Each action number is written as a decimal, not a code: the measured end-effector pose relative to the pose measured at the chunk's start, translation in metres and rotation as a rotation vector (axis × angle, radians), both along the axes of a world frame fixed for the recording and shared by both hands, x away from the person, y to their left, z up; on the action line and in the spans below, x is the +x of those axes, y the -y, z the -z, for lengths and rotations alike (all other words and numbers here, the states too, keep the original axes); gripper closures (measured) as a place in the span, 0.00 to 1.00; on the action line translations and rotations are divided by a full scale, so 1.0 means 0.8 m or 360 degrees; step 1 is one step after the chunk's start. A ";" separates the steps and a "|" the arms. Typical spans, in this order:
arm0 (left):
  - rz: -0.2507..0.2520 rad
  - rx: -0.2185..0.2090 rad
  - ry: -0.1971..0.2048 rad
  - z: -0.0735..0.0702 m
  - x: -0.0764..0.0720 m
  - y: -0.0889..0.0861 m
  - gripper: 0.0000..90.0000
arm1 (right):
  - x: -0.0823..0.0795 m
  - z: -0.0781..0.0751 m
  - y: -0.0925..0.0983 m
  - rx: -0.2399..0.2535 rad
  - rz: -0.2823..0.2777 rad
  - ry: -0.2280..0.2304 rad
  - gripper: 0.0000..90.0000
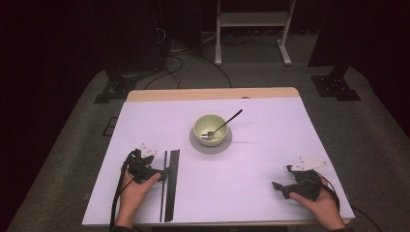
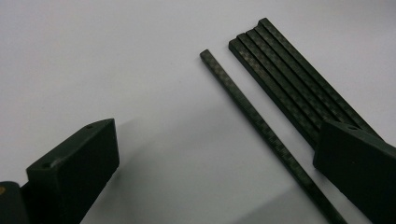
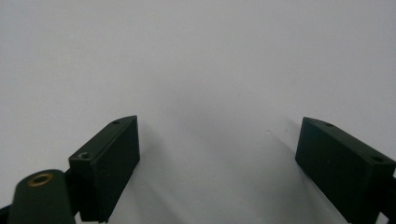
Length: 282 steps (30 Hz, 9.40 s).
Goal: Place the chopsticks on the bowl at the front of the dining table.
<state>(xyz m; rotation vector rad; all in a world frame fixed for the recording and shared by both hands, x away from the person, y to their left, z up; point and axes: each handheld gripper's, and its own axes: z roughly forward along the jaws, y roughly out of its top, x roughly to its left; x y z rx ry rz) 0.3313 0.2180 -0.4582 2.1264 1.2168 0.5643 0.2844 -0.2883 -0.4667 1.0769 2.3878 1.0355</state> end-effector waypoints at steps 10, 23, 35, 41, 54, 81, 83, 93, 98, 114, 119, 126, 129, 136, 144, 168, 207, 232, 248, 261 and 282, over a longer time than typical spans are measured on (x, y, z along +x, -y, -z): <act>0.0023 -0.0062 0.0011 -0.007 -0.017 -0.005 0.00 | 0.000 0.000 0.000 -0.0001 -0.0001 0.0002 0.13; 0.0056 -0.0085 0.0034 -0.012 -0.051 -0.009 0.00 | 0.000 0.000 0.000 -0.0001 -0.0001 0.0002 0.13; 0.0057 -0.0090 0.0029 -0.012 -0.071 -0.015 0.00 | 0.000 0.000 0.000 0.0000 0.0001 0.0002 0.13; 0.0063 -0.0099 0.0024 -0.011 -0.081 -0.016 0.00 | 0.000 0.000 0.000 0.0000 0.0001 0.0002 0.13; 0.0073 -0.0111 0.0013 -0.010 -0.101 -0.019 0.00 | 0.000 0.000 0.000 0.0000 0.0001 0.0004 0.13; 0.0091 -0.0086 -0.0022 0.004 -0.142 -0.011 0.00 | 0.000 0.000 0.000 0.0000 0.0002 0.0004 0.13; 0.0089 -0.0073 -0.0021 0.004 -0.144 -0.010 0.00 | 0.000 0.000 0.000 0.0000 0.0002 0.0004 0.13; 0.0055 -0.0043 -0.0012 0.004 -0.145 -0.016 0.00 | 0.000 0.000 0.000 0.0000 0.0002 0.0003 0.13; 0.0046 -0.0031 -0.0006 0.003 -0.144 -0.020 0.00 | 0.000 0.000 0.000 0.0000 0.0002 0.0004 0.13; 0.0015 -0.0017 -0.0007 0.002 -0.141 -0.032 0.00 | 0.000 0.000 0.000 -0.0001 0.0002 0.0005 0.13; 0.0019 -0.0011 -0.0011 0.001 -0.139 -0.038 0.00 | 0.000 0.000 0.000 0.0000 0.0002 0.0004 0.14; 0.0013 -0.0002 -0.0007 0.001 -0.137 -0.043 0.00 | 0.000 0.000 0.000 0.0000 0.0001 0.0006 0.13; 0.0013 0.0003 -0.0006 0.000 -0.136 -0.045 0.00 | 0.000 0.000 0.000 -0.0001 0.0002 0.0005 0.13; 0.0004 0.0020 -0.0006 -0.001 -0.132 -0.052 0.00 | 0.000 0.000 0.000 -0.0001 0.0001 0.0005 0.13; -0.0002 0.0035 0.0005 -0.001 -0.128 -0.055 0.00 | 0.000 0.000 0.000 0.0000 0.0002 0.0004 0.13; -0.0080 0.0047 0.0034 -0.002 -0.117 -0.082 0.00 | 0.000 0.000 0.000 0.0001 0.0002 0.0004 0.13; -0.0182 -0.0020 0.0058 0.001 -0.080 -0.131 0.00 | 0.000 0.000 0.000 0.0001 0.0001 0.0002 0.13; -0.0062 -0.0114 0.0081 -0.021 -0.072 -0.107 0.00 | 0.000 0.000 0.000 -0.0002 -0.0001 0.0000 0.13; 0.0046 -0.0139 0.0066 -0.024 -0.049 -0.082 0.15 | 0.000 0.000 0.000 -0.0001 0.0000 -0.0002 0.13; 0.0091 -0.0149 0.0058 -0.022 -0.035 -0.072 0.34 | 0.000 0.000 0.000 0.0001 0.0000 -0.0003 0.13; 0.0138 -0.0182 -0.0009 -0.021 -0.020 -0.064 0.67 | 0.000 0.000 0.000 0.0001 0.0000 -0.0004 0.13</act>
